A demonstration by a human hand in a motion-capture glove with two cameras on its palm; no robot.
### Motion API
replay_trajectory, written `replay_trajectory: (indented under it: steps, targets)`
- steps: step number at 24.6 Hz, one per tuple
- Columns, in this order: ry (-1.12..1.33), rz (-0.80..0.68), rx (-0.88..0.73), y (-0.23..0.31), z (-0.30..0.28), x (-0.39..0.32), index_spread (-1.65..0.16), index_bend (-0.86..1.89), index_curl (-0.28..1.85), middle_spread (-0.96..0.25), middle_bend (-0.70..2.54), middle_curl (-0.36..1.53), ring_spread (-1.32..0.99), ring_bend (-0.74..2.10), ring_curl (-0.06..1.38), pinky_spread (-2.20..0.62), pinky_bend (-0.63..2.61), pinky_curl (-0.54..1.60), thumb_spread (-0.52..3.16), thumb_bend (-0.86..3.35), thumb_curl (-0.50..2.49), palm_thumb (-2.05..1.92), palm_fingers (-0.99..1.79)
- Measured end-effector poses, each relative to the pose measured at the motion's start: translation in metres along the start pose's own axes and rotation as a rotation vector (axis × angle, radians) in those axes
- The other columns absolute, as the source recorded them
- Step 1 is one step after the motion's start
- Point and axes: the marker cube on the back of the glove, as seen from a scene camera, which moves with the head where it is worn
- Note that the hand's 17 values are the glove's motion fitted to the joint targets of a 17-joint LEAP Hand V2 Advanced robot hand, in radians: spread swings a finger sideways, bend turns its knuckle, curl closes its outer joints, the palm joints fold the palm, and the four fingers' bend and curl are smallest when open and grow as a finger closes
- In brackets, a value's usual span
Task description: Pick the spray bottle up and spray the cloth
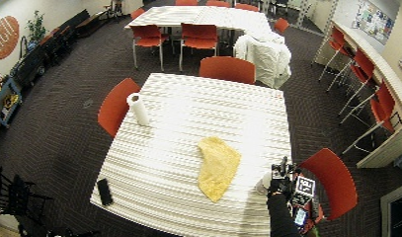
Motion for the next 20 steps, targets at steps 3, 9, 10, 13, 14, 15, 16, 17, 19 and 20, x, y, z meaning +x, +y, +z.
replay_trajectory:
  steps: [3,9,10,13,14,15,16,17,19,20]
  targets:
    - [0.014,-0.004,-0.002,-0.004,0.000,0.003,-0.17,0.53,0.48,0.00,0.53,0.48,0.01,0.39,0.38,0.12,-0.03,0.16,1.15,0.12,0.59,1.24,0.78]
    - [0.046,-0.018,-0.029,-0.003,0.001,0.004,-0.13,0.57,0.53,0.00,0.58,0.51,-0.02,0.45,0.43,0.10,0.03,0.13,1.18,0.14,0.61,1.24,0.74]
    - [0.057,-0.021,-0.028,-0.005,0.000,0.005,-0.13,0.58,0.53,0.00,0.59,0.52,-0.02,0.46,0.43,0.10,0.03,0.12,1.18,0.14,0.61,1.24,0.73]
    - [0.109,-0.028,-0.024,-0.015,-0.005,0.013,-0.12,0.59,0.54,0.00,0.60,0.52,-0.03,0.47,0.44,0.09,0.04,0.11,1.18,0.15,0.62,1.24,0.73]
    - [0.124,-0.026,-0.026,-0.016,-0.005,0.013,-0.12,0.59,0.55,0.00,0.61,0.53,-0.03,0.47,0.44,0.09,0.05,0.10,1.19,0.15,0.62,1.24,0.73]
    - [0.134,-0.022,-0.031,-0.015,-0.005,0.011,-0.12,0.59,0.55,0.00,0.61,0.53,-0.04,0.47,0.44,0.09,0.05,0.10,1.19,0.15,0.63,1.24,0.72]
    - [0.140,-0.018,-0.037,-0.014,-0.005,0.008,-0.11,0.59,0.55,0.00,0.62,0.53,-0.04,0.47,0.44,0.09,0.05,0.10,1.19,0.15,0.63,1.24,0.72]
    - [0.144,-0.015,-0.045,-0.013,-0.003,0.003,-0.11,0.59,0.55,0.00,0.62,0.53,-0.04,0.47,0.44,0.09,0.06,0.10,1.19,0.16,0.63,1.24,0.73]
    - [0.150,-0.010,-0.072,-0.008,0.002,-0.014,-0.11,0.58,0.55,0.00,0.63,0.54,-0.04,0.48,0.45,0.09,0.08,0.10,1.18,0.16,0.64,1.24,0.75]
    - [0.153,-0.009,-0.088,-0.004,0.006,-0.024,-0.11,0.56,0.55,0.00,0.62,0.54,-0.04,0.50,0.45,0.10,0.10,0.10,1.18,0.16,0.64,1.24,0.77]
